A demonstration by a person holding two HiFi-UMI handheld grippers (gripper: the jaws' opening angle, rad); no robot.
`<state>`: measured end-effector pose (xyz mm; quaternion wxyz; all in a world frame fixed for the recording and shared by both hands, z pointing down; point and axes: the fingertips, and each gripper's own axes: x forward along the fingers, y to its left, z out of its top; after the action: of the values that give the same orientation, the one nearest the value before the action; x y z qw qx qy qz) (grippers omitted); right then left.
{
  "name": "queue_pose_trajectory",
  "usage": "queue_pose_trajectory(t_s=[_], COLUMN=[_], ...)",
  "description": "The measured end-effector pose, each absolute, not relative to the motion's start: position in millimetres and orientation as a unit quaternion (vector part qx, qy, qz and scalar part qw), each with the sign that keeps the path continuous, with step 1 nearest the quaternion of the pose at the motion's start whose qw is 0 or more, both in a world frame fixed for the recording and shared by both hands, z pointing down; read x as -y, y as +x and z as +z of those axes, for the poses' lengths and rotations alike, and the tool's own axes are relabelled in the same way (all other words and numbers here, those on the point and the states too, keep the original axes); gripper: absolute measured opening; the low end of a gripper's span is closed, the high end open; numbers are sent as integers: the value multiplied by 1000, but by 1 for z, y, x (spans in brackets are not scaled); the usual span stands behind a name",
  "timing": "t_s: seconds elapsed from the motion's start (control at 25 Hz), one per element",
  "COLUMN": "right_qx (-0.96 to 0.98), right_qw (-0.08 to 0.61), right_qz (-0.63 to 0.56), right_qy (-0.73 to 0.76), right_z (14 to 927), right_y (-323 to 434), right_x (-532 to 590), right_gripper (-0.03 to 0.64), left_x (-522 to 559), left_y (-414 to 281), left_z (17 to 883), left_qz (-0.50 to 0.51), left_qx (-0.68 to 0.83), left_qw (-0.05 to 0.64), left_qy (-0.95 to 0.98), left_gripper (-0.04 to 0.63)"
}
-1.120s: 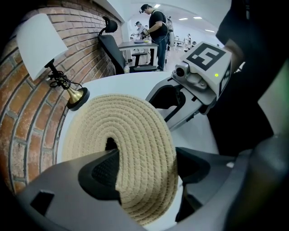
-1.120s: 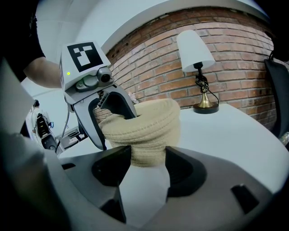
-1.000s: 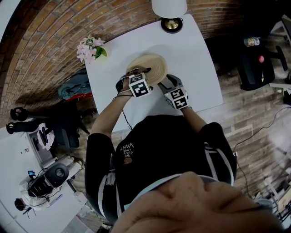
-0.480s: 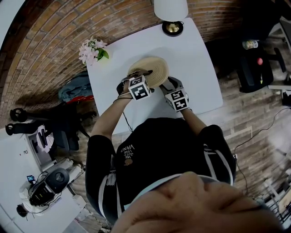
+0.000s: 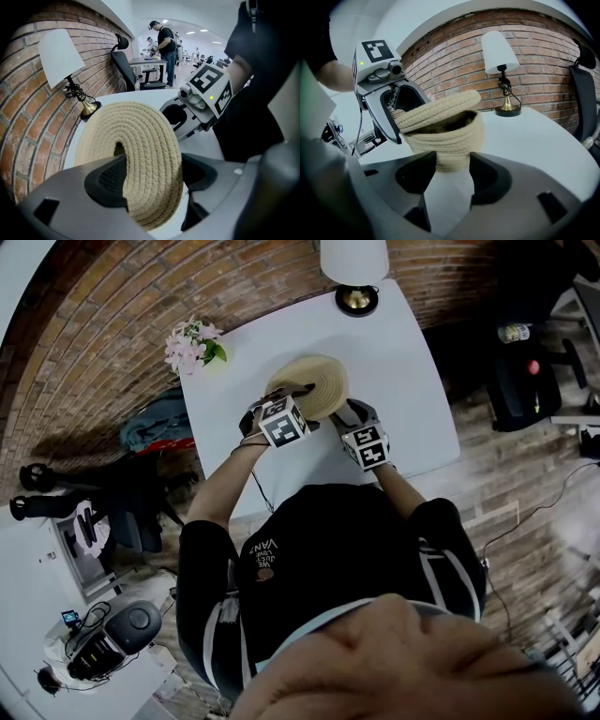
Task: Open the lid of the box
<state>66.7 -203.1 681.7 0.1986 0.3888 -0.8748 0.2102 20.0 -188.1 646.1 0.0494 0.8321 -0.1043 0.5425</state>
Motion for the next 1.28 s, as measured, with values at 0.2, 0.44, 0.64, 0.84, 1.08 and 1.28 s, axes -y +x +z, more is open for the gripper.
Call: queue_pose_trajectory(t_s=[0.2,0.44,0.64,0.84,1.08,1.28], right_qx=[870,864,860,860,857,852], right_qw=[202,209,211,201,197,195], right_qz=[213,215,214,215,211,209], right_qy=[396,404,411,416,427,438], right_z=[682,679,677,667,660,654], right_y=[67,68,67,64,65,70], right_x=[203,201,199,195,193,189], right_gripper=[213,212,210,209,209,209], left_x=[188,186,187,186,183,181], left_y=[19,14,7,1,-3,-6], left_z=[639,631,629,629,627,620], left_qz=[515,480,449,426,401,379], left_qx=[119,141,161,176,190,203], left_qw=[58,73,81,80,79,71], left_qy=[847,863,875,884,892,900], left_gripper=[350,349,348,348,348,348])
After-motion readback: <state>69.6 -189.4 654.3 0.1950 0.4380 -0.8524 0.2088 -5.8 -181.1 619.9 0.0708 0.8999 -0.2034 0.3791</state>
